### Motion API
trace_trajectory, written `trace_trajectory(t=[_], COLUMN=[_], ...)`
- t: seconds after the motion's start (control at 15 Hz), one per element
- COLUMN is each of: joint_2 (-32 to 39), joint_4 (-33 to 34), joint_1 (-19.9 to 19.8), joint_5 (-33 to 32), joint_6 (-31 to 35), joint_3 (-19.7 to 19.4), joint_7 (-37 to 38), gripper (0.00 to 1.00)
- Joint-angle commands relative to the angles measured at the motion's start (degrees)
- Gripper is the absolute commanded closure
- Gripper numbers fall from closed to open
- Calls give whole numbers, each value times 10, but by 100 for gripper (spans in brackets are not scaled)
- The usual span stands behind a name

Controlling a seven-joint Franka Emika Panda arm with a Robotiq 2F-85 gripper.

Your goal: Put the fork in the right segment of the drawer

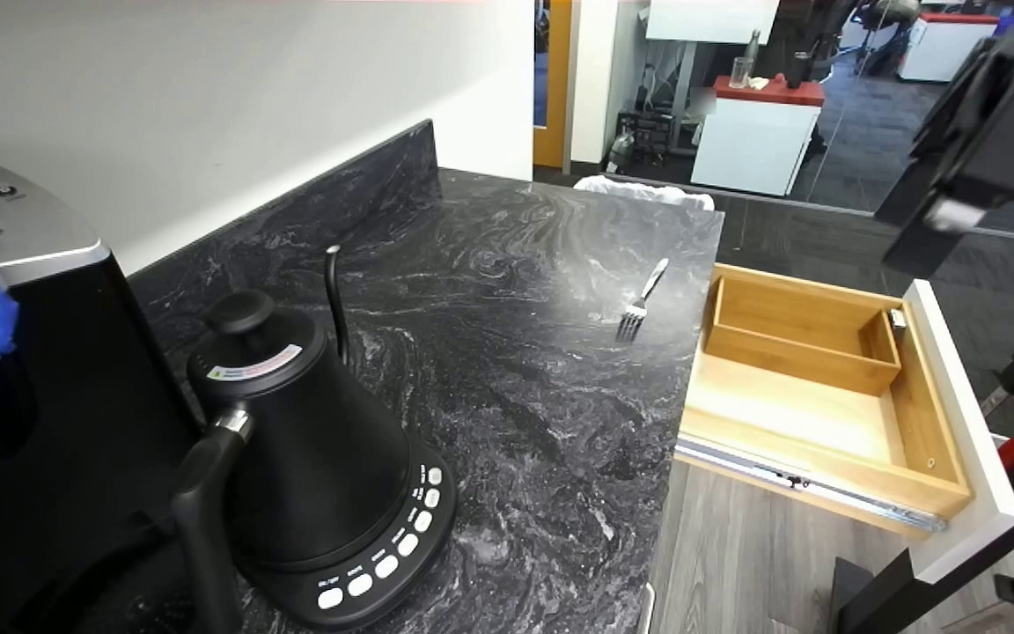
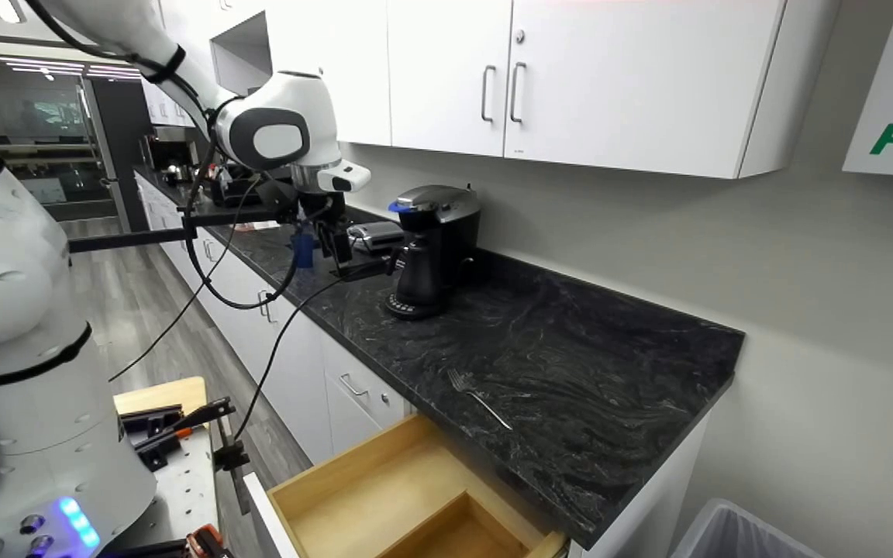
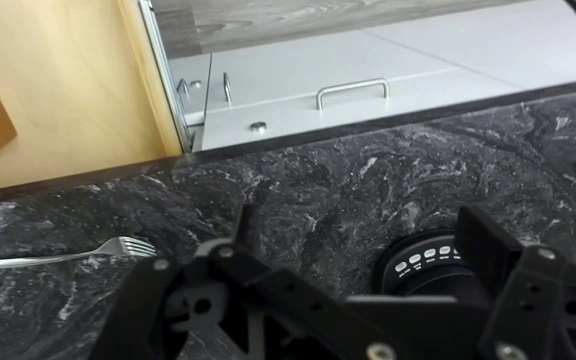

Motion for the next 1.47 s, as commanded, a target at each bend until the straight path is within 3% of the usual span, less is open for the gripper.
trace_trajectory(t=[0.0, 0.13, 0.2, 0.27, 1.2, 1.4], joint_2=[139, 154, 131, 148, 151, 150], joint_4=[49, 63, 38, 46, 47, 46], joint_1=[-118, -183, -124, -140, -129, -156], joint_5=[-103, -186, -134, -147, -144, -236], joint_6=[149, 159, 149, 151, 151, 164], joint_3=[122, 157, 125, 130, 127, 122], joint_7=[160, 257, 188, 197, 189, 244], gripper=[0, 0, 0, 0, 0, 0])
